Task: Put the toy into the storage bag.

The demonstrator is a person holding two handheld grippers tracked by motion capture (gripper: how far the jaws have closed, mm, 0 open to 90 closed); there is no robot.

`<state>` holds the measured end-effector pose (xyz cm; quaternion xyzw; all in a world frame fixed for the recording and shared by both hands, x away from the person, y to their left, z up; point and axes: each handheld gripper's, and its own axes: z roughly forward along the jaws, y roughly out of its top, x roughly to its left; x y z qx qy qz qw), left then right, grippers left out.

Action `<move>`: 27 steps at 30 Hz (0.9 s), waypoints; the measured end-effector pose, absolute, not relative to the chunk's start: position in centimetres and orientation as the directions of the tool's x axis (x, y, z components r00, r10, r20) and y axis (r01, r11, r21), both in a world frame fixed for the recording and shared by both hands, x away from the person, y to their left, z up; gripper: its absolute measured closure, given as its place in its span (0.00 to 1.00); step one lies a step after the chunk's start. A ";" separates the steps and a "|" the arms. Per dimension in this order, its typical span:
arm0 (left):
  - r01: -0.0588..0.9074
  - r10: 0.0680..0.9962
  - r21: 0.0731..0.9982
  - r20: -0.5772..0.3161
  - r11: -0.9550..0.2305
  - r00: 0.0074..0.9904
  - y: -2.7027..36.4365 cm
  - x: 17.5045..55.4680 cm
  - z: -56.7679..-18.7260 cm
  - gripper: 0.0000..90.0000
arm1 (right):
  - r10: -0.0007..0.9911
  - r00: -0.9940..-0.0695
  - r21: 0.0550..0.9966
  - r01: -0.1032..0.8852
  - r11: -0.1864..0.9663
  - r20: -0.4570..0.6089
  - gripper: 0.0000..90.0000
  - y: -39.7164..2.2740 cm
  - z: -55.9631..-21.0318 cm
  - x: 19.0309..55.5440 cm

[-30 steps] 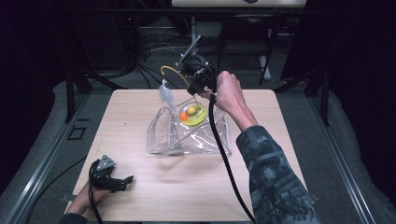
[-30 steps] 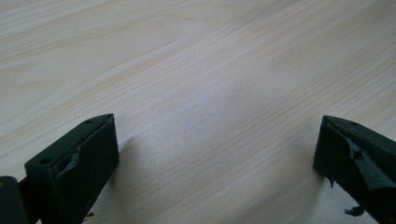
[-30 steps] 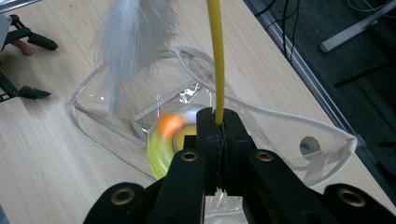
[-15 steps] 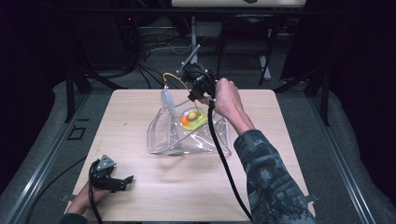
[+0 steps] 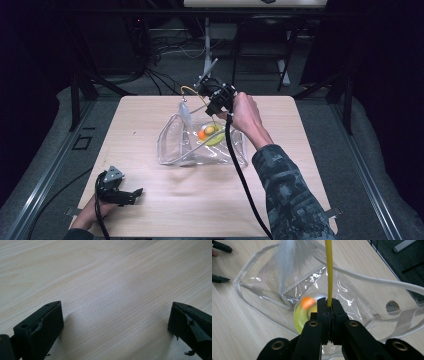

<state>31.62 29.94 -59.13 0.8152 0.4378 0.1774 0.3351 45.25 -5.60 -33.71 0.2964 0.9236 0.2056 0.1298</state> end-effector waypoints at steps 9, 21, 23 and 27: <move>0.596 0.833 0.702 -0.006 -0.391 0.553 29.9 31.6 -59.1 0.00 | 0.616 -0.781 0.432 0.524 0.734 -0.099 0.98 -6.1 -35.2 45.4; 0.595 0.833 0.702 -0.005 -0.391 0.554 29.9 31.6 -59.1 0.00 | 0.629 -0.774 0.396 0.557 0.730 -0.070 0.98 -6.3 -37.0 45.8; 0.596 0.833 0.702 -0.005 -0.391 0.553 29.9 31.6 -59.1 0.00 | 0.629 -0.774 0.391 0.559 0.732 -0.071 0.98 -6.2 -37.3 45.8; 0.596 0.833 0.702 -0.006 -0.391 0.553 29.9 31.6 -59.1 0.00 | 0.633 -0.770 0.374 0.565 0.735 -0.079 0.98 -6.1 -37.8 45.9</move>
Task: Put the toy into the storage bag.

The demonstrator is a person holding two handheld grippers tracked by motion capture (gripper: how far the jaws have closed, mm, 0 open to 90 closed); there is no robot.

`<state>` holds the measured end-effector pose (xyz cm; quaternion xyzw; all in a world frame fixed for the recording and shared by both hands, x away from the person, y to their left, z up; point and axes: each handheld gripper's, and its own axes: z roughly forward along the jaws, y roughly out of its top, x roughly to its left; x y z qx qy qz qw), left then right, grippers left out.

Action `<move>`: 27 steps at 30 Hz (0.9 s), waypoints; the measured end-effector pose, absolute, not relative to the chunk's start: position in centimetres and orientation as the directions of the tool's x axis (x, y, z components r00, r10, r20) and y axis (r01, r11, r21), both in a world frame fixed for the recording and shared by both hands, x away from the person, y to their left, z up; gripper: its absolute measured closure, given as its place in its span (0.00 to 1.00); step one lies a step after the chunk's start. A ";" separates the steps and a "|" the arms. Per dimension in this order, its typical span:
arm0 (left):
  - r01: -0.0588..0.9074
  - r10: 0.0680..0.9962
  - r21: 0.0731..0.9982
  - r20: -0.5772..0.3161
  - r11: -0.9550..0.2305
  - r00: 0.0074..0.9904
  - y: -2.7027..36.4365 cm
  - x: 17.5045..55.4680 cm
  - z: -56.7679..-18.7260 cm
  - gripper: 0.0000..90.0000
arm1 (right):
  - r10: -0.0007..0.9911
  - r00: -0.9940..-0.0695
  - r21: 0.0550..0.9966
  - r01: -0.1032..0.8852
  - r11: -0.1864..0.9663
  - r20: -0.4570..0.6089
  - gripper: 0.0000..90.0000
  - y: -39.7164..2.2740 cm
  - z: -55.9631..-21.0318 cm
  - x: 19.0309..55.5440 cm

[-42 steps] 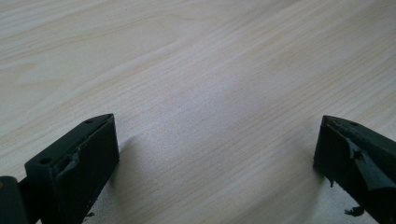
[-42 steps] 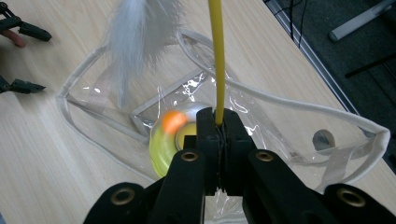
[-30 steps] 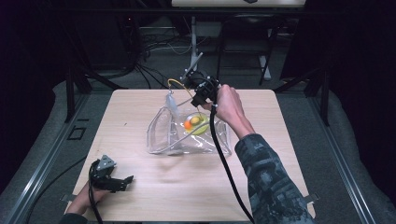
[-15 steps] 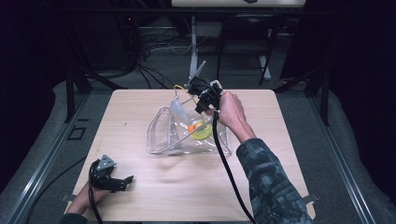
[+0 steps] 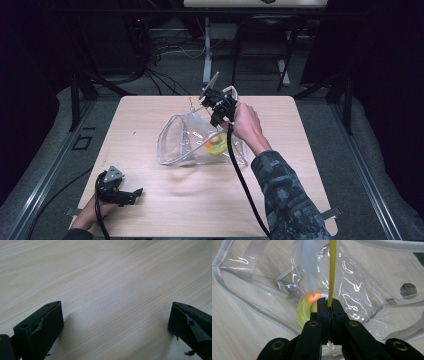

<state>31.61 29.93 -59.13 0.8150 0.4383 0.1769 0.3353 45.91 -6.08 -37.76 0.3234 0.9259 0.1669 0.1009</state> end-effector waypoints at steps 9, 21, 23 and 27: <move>0.595 0.833 0.702 -0.005 -0.392 0.554 29.9 31.6 -59.1 0.00 | 0.644 -0.759 0.339 0.583 0.738 -0.095 0.98 -5.8 -38.6 46.3; 0.596 0.833 0.702 -0.006 -0.391 0.554 29.9 31.6 -59.1 0.00 | 0.666 -0.738 0.286 0.618 0.732 -0.110 0.98 -5.7 -39.6 46.8; 0.595 0.832 0.701 -0.005 -0.392 0.554 29.9 31.6 -59.1 0.00 | 0.669 -0.735 0.286 0.622 0.729 -0.105 0.98 -5.7 -39.7 46.8; 0.596 0.832 0.701 -0.006 -0.392 0.554 29.9 31.6 -59.1 0.00 | 0.689 -0.718 0.251 0.652 0.716 -0.098 0.98 -5.6 -40.1 47.1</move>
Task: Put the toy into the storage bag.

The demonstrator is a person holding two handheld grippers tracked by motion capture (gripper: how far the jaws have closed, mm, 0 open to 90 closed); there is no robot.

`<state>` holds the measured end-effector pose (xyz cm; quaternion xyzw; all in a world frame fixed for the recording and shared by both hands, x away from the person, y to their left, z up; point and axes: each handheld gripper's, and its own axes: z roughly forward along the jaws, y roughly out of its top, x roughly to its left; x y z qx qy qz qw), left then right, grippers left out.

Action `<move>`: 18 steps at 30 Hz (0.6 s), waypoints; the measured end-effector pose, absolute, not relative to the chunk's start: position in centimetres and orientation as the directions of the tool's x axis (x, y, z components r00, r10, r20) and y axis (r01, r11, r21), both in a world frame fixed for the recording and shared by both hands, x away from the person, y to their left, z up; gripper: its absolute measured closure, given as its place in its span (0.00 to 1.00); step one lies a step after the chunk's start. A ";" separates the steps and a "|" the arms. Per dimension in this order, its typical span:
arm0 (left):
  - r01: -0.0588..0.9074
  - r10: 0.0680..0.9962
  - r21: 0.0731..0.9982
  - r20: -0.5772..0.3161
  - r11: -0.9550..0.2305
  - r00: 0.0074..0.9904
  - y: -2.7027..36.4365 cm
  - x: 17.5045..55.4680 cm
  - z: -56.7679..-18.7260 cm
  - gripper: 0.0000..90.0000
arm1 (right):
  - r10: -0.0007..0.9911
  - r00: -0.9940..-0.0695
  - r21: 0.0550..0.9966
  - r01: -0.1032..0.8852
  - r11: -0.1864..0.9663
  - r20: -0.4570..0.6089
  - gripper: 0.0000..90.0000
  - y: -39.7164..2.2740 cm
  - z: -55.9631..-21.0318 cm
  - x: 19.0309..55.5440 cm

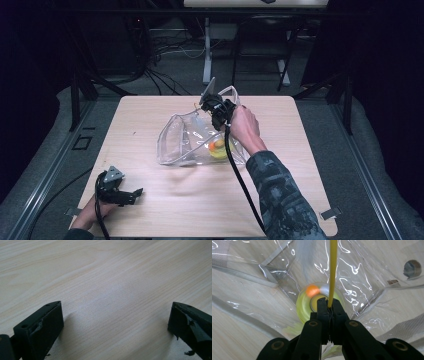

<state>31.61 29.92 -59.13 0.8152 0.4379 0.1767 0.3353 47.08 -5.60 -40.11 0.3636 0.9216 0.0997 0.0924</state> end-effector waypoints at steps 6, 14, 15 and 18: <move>0.596 0.833 0.701 -0.006 -0.391 0.554 29.9 31.6 -59.1 0.00 | 0.703 -0.703 0.231 0.671 0.705 -0.102 0.98 -5.5 -40.4 47.3; 0.595 0.832 0.701 -0.005 -0.392 0.554 29.9 31.6 -59.1 0.00 | 0.714 -0.694 0.241 0.680 0.692 -0.095 0.96 -5.6 -40.4 47.3; 0.596 0.833 0.701 -0.006 -0.391 0.554 29.9 31.6 -59.1 0.00 | 0.714 -0.694 0.244 0.679 0.692 -0.092 0.96 -5.6 -40.3 47.3; 0.595 0.832 0.701 -0.005 -0.392 0.554 29.9 31.6 -59.1 0.00 | 0.716 -0.692 0.262 0.676 0.689 -0.093 0.93 -5.7 -39.8 47.2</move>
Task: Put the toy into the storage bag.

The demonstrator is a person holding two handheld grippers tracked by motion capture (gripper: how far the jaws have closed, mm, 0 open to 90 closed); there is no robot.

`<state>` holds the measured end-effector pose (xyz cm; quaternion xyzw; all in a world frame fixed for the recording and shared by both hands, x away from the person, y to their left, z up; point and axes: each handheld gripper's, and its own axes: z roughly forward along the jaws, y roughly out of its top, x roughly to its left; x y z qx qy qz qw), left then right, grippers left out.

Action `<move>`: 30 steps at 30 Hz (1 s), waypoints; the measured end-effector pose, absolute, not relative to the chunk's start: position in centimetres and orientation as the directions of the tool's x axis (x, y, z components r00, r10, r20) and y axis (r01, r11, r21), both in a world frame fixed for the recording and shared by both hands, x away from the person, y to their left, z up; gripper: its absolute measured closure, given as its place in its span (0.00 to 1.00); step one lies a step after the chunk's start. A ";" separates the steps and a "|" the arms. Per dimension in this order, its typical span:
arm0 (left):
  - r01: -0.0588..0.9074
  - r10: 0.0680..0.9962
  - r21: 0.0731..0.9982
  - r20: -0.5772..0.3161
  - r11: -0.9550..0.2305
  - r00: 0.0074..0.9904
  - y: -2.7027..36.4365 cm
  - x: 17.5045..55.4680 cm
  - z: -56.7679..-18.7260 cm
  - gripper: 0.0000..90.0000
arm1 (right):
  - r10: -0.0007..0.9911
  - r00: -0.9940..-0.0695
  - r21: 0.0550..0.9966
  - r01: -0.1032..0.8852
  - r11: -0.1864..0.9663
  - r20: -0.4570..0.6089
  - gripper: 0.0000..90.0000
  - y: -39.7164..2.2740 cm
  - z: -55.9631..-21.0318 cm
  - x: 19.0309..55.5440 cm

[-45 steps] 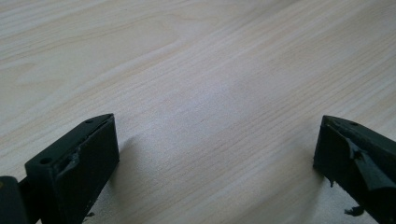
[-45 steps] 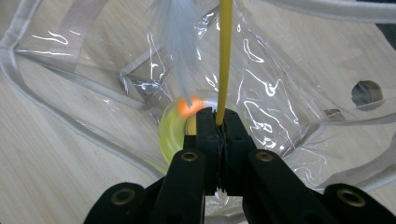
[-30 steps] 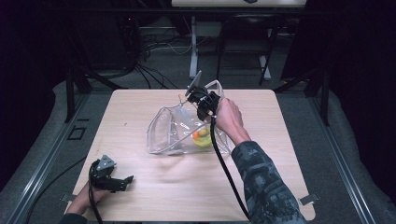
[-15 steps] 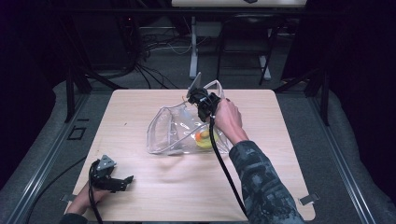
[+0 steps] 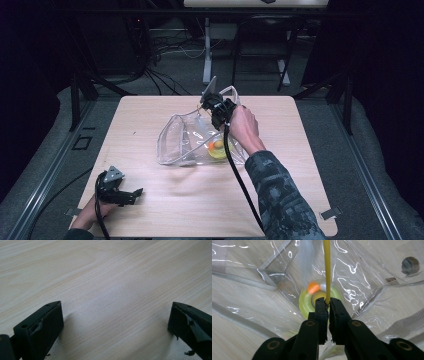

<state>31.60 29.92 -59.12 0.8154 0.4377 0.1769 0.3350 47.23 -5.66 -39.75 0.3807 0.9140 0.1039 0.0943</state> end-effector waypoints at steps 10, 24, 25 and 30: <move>0.595 0.832 0.701 -0.005 -0.393 0.555 29.9 31.6 -59.1 0.00 | 0.725 -0.686 0.366 0.661 0.655 -0.058 0.67 -6.5 -37.4 46.3; 0.594 0.832 0.702 -0.004 -0.392 0.555 29.9 31.6 -59.1 0.00 | 0.723 -0.690 0.467 0.632 0.619 -0.024 0.26 -8.4 -34.8 45.0; 0.594 0.832 0.702 -0.003 -0.393 0.554 29.9 31.6 -59.1 0.00 | 0.726 -0.687 0.474 0.630 0.615 -0.027 0.23 -8.6 -34.7 44.9; 0.593 0.835 0.706 -0.003 -0.387 0.550 29.8 31.5 -59.2 0.00 | 0.734 -0.679 0.523 0.614 0.590 -0.031 0.17 -10.1 -34.1 43.8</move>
